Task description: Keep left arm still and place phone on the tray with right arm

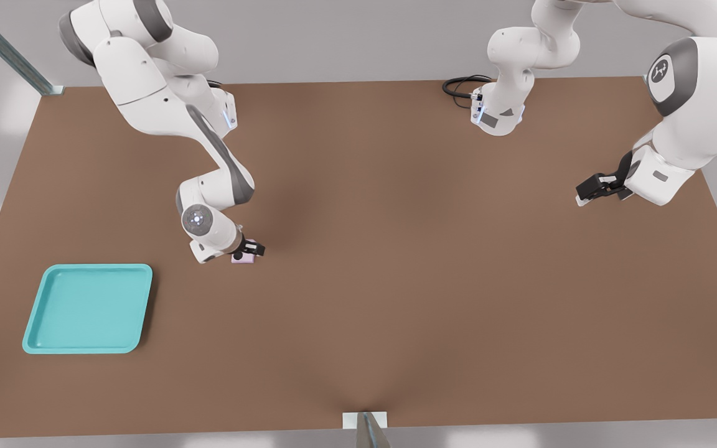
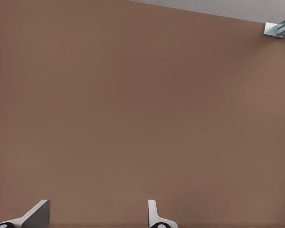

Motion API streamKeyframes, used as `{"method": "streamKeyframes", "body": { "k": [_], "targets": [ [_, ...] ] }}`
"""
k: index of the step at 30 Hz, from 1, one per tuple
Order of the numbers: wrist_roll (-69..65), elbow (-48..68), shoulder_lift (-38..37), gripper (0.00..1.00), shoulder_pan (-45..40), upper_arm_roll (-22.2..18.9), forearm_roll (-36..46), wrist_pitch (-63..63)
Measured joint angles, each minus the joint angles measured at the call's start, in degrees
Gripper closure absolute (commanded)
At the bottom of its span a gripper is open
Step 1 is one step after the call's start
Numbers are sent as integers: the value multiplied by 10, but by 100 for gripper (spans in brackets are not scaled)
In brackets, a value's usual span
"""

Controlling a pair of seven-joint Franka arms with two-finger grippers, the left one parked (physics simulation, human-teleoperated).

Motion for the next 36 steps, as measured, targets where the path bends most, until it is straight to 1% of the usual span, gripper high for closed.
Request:
{"method": "streamKeyframes", "body": {
  "k": [11, 36],
  "targets": [
    [-5, -17, 18, 0, 6, 1, -8, 37],
    [-79, -33, 40, 0, -9, 1, -16, 75]
  ]
}}
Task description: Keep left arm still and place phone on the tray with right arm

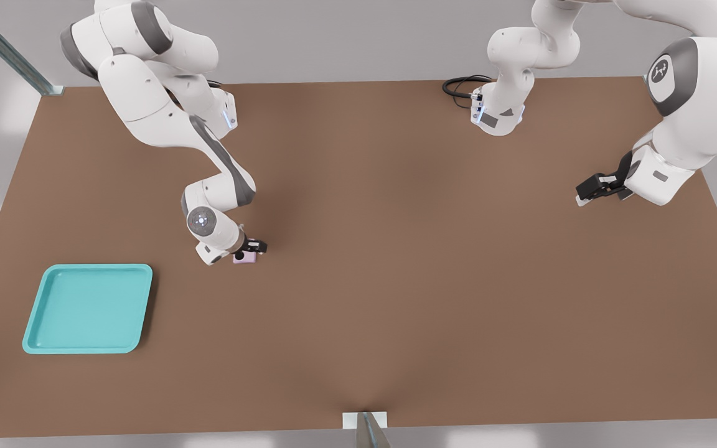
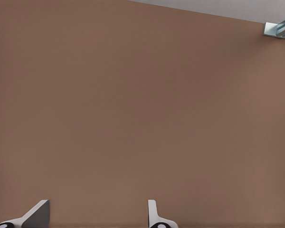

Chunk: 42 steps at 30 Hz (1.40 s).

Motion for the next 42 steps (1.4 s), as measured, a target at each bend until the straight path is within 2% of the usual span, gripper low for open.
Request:
{"method": "streamKeyframes", "body": {
  "k": [20, 22, 28, 31, 37, 40, 42],
  "targets": [
    [-34, -1, 9, 1, -13, 0, -3, 13],
    [-37, -1, 10, 15, -13, 0, -6, 16],
    [-46, -1, 6, 24, -13, 0, -6, 20],
    [-51, 0, -16, 24, -19, 0, -6, 16],
    [-83, 10, -86, 24, -109, 2, -5, -20],
    [-120, 44, -75, 24, -189, 0, -5, -41],
    [-154, 87, -43, 24, -240, -4, -5, -51]
  ]
}}
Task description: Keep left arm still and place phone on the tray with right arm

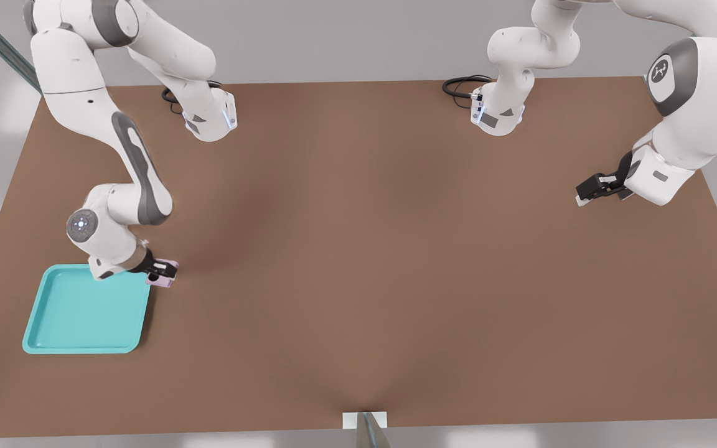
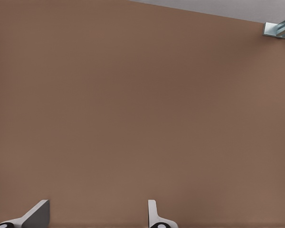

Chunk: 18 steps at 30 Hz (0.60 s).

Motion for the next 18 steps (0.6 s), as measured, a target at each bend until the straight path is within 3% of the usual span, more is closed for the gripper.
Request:
{"method": "streamKeyframes", "body": {
  "k": [6, 8, 12, 14, 17, 18],
  "targets": [
    [-115, 124, 115, 23, -78, -21, -7, -16],
    [-149, 145, 134, 0, -80, -28, -11, -19],
    [-204, 176, 141, 0, -78, -29, -20, -33],
    [-225, 260, 108, 0, -62, -20, -22, -81],
    [-234, 367, 30, 0, 37, -7, -29, -189],
    [-231, 376, -19, 0, 85, -23, -33, -224]
  ]
}}
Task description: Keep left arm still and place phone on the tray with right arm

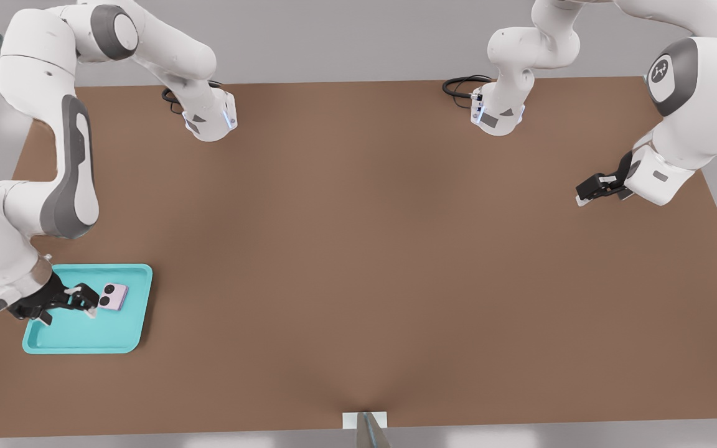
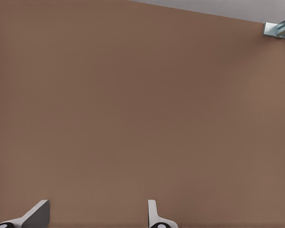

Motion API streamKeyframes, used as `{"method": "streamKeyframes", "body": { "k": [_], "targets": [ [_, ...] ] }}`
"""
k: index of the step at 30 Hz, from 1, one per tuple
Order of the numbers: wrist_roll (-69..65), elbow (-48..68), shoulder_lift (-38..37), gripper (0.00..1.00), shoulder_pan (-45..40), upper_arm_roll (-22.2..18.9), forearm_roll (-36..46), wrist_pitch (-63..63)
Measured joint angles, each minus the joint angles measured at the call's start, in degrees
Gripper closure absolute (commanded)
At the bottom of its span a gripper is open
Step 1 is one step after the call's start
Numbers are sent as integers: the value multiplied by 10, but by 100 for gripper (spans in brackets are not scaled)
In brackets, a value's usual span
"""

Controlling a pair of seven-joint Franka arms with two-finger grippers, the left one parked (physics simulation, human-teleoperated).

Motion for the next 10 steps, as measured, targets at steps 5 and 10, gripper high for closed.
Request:
{"method": "streamKeyframes", "body": {
  "k": [5, 10],
  "targets": [
    [28, -46, -156, 0, 149, -118, 40, -145],
    [60, -57, -170, 0, 187, -128, 55, -219]
  ]
}}
